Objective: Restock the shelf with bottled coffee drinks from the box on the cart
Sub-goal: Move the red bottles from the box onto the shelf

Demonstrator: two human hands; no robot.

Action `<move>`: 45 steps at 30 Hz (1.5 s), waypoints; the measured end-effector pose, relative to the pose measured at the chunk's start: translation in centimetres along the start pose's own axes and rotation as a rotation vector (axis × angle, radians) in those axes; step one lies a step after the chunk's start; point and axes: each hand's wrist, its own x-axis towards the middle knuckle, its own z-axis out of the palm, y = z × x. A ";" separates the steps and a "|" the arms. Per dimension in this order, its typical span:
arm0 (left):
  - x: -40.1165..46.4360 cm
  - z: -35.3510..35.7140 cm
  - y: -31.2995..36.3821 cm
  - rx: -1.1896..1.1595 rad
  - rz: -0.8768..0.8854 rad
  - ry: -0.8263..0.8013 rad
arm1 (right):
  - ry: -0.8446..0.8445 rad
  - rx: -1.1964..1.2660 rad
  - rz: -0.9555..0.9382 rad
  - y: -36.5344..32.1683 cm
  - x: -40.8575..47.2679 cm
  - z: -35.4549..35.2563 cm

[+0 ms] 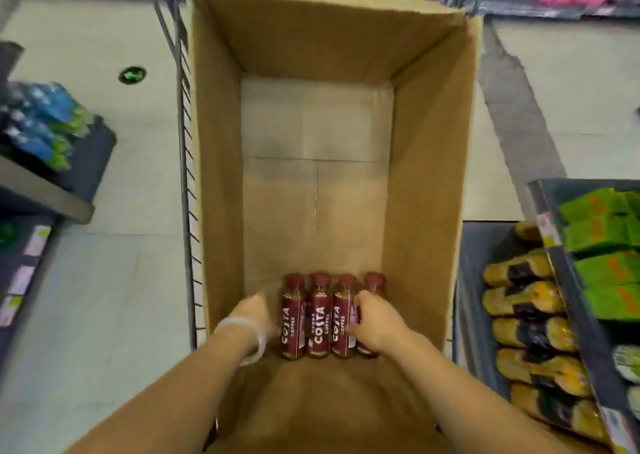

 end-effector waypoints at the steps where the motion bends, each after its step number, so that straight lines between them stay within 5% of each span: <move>1: 1.1 0.9 -0.3 -0.040 -0.048 -0.015 | -0.026 0.017 0.019 0.0 1.2 1.0; 10: 8.6 9.2 -0.2 -0.662 -0.307 -0.096 | -0.142 0.278 0.223 1.1 7.9 8.3; 16: 10.6 9.8 -1.1 -0.647 -0.313 -0.039 | -0.029 0.417 0.333 -0.9 10.2 12.4; 20: 10.7 8.9 -2.7 -0.522 -0.354 0.044 | 0.162 0.401 0.422 -2.5 10.8 13.7; 26: 10.3 8.1 -2.4 -0.595 -0.424 0.128 | 0.192 0.231 0.404 -3.9 12.4 14.8; 34: 9.5 6.1 -1.0 -0.605 -0.275 0.244 | 0.108 0.499 0.347 -2.8 11.8 12.3; 39: 6.3 3.9 1.7 -0.635 -0.134 0.345 | 0.298 0.685 0.281 -2.4 8.5 6.7; 45: -0.5 -0.3 8.1 -0.713 0.244 0.504 | 0.582 0.809 0.126 -1.9 1.4 -2.2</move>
